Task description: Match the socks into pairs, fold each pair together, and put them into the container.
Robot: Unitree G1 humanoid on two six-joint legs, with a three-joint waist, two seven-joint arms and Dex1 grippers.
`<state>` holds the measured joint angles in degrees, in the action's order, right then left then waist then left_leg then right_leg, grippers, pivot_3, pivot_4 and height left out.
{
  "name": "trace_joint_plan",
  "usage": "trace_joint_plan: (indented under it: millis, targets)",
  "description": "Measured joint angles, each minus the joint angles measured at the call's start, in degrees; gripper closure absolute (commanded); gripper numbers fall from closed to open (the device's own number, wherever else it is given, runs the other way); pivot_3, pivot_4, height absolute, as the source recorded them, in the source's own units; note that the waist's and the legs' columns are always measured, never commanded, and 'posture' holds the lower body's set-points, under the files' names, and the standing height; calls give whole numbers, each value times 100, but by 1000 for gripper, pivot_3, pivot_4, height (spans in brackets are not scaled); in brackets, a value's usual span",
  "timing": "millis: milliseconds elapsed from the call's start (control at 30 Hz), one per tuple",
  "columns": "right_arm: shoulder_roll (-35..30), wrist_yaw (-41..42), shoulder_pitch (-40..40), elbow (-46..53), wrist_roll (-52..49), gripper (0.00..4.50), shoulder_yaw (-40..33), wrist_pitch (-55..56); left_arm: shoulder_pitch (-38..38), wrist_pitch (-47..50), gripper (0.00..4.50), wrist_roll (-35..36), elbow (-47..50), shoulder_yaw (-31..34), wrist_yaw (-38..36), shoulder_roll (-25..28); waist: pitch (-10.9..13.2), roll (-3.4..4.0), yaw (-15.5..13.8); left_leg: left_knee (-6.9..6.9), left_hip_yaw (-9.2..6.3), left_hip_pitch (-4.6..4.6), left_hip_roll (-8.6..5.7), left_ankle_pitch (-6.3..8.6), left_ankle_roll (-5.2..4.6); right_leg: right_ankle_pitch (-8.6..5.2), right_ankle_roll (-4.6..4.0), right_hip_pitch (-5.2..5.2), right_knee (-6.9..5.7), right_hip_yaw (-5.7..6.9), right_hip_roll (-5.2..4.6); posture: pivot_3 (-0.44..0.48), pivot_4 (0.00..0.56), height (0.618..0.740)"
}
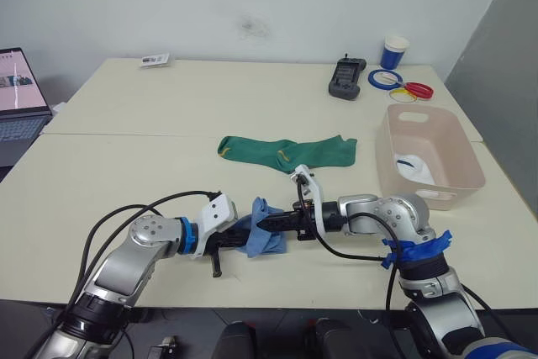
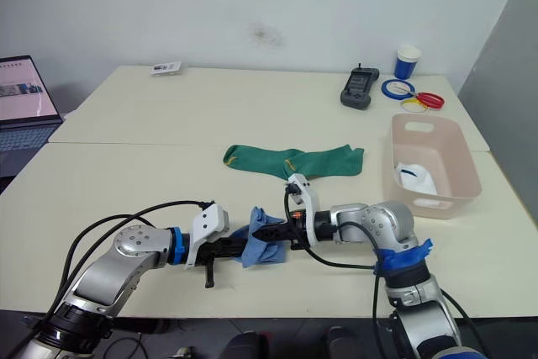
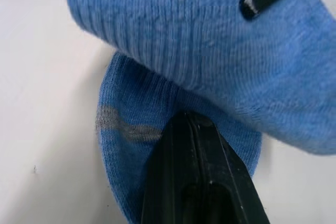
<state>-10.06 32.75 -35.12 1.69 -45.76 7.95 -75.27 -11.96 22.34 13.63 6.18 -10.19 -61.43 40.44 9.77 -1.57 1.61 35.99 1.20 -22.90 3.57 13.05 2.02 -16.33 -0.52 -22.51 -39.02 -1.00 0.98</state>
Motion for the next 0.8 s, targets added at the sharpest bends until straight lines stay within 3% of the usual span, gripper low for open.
trace_joint_plan:
  millis: [300,433,567,667,800]
  targets:
    - [-30,268,-91,39,-409,190,-461,-160,-4,0,4500,0,-5,2,1,0,0,0,0,-1,-2,1,1,0,0,0,0,0,0,1,0,0,150,740]
    - [-496,676,3,342,-342,190,-269,183,-35,-1,4500,0,-16,-26,0,-6,0,1,-11,-1,-3,-2,-1,0,0,0,0,0,3,3,-1,0,150,740]
    - [-1382,1345,477,687,1037,1167,668,2158,-48,-1,4500,0,-41,-18,-38,6,0,0,-3,-1,0,0,-3,0,-1,-1,1,-2,8,1,-1,0,150,740]
    - [-1439,1723,745,516,2000,2263,1256,3781,-54,-1,4500,0,-57,0,-49,33,1,1,11,-2,0,4,-3,0,-1,-1,1,-4,3,3,7,0,150,740]
    - [-1242,1924,849,73,2667,3675,1528,5087,-62,-3,4500,0,-74,-14,-53,32,1,-1,11,-1,1,2,0,0,0,-1,1,-3,2,1,8,0,150,740]
